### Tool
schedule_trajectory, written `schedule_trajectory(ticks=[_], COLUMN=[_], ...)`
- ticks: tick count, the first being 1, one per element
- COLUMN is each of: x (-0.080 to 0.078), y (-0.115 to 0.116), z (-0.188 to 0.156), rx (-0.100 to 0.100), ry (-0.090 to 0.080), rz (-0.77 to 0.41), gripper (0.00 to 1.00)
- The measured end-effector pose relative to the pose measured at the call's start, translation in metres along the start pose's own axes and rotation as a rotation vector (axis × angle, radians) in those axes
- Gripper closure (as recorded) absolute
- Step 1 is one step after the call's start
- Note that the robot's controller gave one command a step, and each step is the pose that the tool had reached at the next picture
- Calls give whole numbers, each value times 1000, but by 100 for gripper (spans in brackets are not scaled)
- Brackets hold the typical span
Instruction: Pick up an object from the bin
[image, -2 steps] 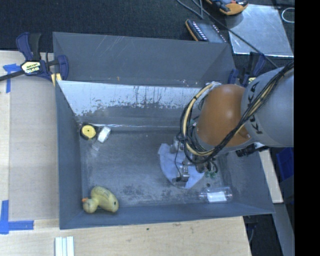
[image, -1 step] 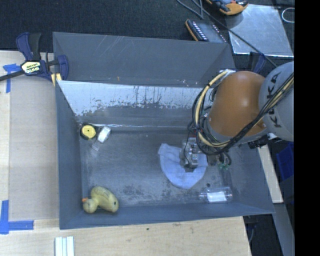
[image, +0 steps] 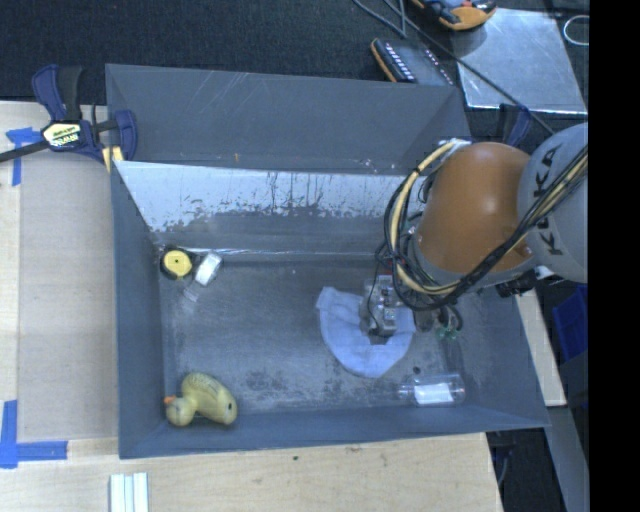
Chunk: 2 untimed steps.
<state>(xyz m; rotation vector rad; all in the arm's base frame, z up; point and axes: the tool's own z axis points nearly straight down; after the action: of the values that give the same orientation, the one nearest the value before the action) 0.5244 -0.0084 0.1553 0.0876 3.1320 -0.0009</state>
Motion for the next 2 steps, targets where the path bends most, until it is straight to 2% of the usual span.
schedule_trajectory(ticks=[1,2], x=[-20,-12], y=[25,11], z=[84,85], rx=[0,-1], ry=[-1,-3], rz=[29,68], gripper=[100,0])
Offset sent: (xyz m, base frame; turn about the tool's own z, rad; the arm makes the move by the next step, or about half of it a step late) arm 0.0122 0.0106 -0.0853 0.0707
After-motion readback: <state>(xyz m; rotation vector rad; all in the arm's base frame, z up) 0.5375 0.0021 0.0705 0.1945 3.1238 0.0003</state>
